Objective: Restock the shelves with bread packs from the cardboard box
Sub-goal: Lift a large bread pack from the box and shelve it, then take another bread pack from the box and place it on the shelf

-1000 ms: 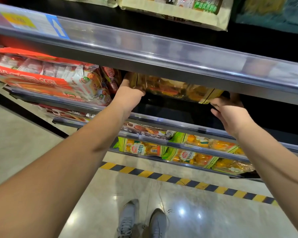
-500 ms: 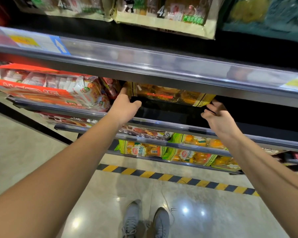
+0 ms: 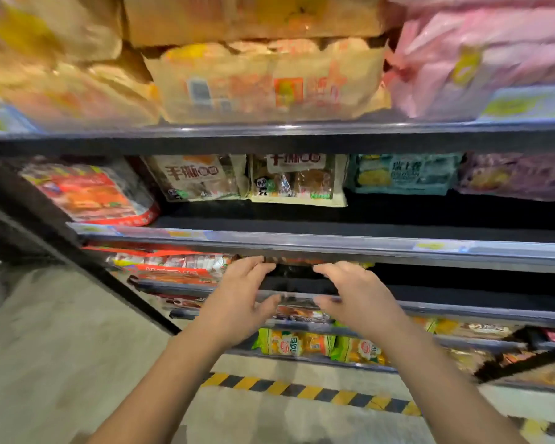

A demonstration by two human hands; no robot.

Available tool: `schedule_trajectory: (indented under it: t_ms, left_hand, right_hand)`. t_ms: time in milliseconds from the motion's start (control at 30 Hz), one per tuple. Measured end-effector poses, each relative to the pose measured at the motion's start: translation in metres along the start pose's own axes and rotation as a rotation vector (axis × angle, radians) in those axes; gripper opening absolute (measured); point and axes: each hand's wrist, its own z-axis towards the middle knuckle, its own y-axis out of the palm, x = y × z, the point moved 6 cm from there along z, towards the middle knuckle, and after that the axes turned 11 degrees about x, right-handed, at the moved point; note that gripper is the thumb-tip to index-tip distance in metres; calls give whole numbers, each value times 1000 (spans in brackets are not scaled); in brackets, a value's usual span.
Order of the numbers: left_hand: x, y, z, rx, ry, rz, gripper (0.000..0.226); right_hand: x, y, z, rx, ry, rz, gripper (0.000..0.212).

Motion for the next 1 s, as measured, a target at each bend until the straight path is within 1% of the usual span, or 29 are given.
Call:
schedule_trajectory:
  t_ms: [100,233,400,467,600,800,900,1000]
  left_hand:
    - [20,-45,-34,107,-22,128,63]
    - [33,-95,-86,233,-119,286,59]
    - [38,-134,-158,356,-309,320,63]
    - [34,-139,-194,366,-428,312,64]
    - [20,-152,-279,409,-661,348,65]
    - [3,-170,-396,498,-894,368,65]
    - [-12,-173,-460,521,-1011,317,66]
    - [-27,-175,-521,535,-1090,314,68]
  right_hand:
    - [-40,-36,-12,-7,-124,9,58]
    - [-89,-80,-32,47,-334,-12,59]
    - [-148,-98,-57,35,-560,19,53]
    - [-175,-95,-69,13,-652,15,50]
    - [-233,-77,-109,-63,-840,59,58]
    - [-309,-46,-165,-109,-1028,63,60]
    - [-349,-29,-200,-151,-1091,67,60]
    - [-390,-7,-234,-180,-1145,62,58]
